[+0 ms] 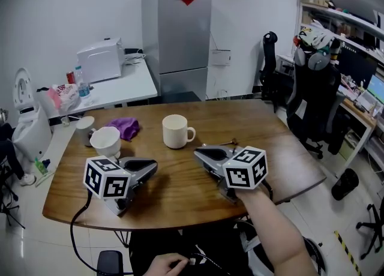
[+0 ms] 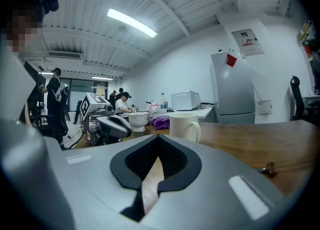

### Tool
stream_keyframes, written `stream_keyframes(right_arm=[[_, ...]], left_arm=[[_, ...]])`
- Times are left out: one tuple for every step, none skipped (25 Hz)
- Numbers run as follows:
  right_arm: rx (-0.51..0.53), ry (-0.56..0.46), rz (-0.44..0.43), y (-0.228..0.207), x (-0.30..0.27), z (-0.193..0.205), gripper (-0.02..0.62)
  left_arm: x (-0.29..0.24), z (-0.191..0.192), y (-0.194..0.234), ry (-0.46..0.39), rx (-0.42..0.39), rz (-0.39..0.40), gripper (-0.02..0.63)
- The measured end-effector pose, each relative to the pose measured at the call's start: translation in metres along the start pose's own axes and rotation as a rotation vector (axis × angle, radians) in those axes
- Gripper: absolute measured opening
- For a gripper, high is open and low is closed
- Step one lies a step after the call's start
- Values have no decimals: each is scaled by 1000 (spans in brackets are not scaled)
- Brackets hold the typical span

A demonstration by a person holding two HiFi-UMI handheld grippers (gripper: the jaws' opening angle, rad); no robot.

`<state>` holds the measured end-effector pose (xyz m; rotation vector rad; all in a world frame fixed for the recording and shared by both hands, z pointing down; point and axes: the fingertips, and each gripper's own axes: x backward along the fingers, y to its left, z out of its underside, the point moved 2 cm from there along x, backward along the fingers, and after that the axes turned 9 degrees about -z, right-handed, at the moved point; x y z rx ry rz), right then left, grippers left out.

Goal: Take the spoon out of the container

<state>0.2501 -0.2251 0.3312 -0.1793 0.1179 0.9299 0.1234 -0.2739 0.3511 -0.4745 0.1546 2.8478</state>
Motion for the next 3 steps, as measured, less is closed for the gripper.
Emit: stream_keyframes(right_arm=[[-1,-1,2,0,0,0,0],[-3,-2,5,0,-1,-1,0],[-5,-4,7,0,-2,-1,0]], left_arm=[[0,0,1,2,-1,3,23],[1,0,1,4,-2,5,23],[1,0,2,6,-3,8,23]])
